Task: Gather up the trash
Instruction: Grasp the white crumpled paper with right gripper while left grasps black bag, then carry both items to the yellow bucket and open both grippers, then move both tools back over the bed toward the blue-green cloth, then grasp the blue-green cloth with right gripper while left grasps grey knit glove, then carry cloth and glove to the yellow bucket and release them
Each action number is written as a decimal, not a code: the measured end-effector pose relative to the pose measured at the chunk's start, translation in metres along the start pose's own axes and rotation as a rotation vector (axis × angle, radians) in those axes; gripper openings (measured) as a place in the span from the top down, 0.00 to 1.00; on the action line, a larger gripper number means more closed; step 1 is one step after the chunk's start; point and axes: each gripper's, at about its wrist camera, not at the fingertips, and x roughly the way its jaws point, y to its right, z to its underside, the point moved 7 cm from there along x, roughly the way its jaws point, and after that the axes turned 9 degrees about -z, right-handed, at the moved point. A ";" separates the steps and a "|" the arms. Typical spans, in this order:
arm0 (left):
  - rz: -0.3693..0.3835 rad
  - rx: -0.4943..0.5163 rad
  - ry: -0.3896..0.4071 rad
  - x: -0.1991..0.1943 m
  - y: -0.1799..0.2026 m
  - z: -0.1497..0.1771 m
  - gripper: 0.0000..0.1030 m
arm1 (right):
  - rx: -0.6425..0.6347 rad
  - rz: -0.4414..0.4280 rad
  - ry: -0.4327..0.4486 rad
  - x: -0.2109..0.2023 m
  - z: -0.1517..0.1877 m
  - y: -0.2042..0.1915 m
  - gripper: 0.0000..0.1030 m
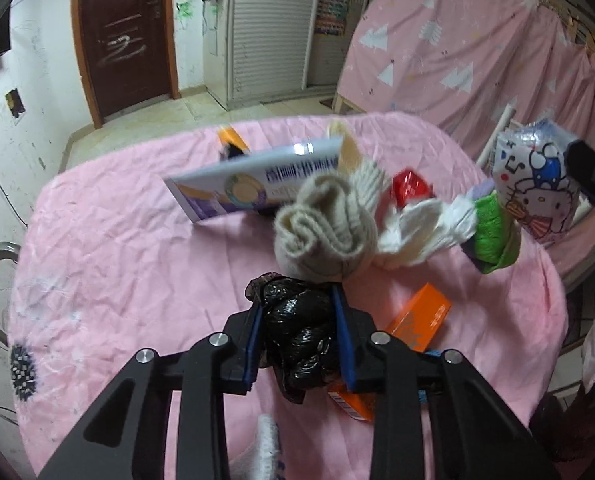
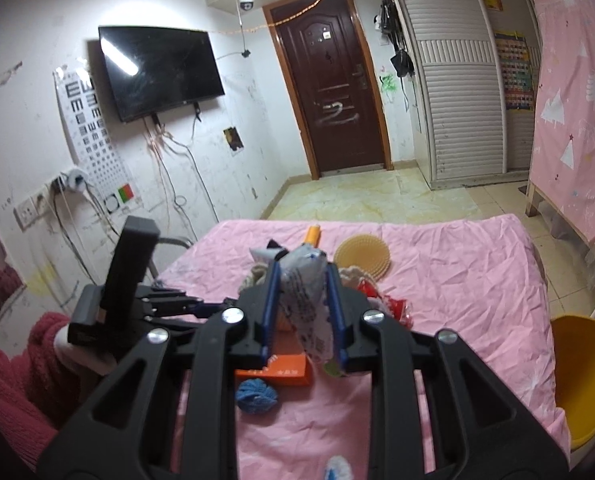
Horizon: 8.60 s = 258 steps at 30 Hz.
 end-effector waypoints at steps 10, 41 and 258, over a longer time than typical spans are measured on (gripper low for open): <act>0.046 0.055 0.144 -0.057 0.034 -0.030 0.79 | 0.178 -0.112 0.025 -0.010 -0.001 0.031 0.79; 0.060 0.400 -0.038 0.044 0.216 -0.033 0.79 | 0.410 -0.017 0.129 -0.092 0.038 0.171 0.79; 0.150 0.304 0.096 0.026 0.371 -0.124 0.46 | 0.357 0.613 0.164 -0.178 0.051 0.338 0.34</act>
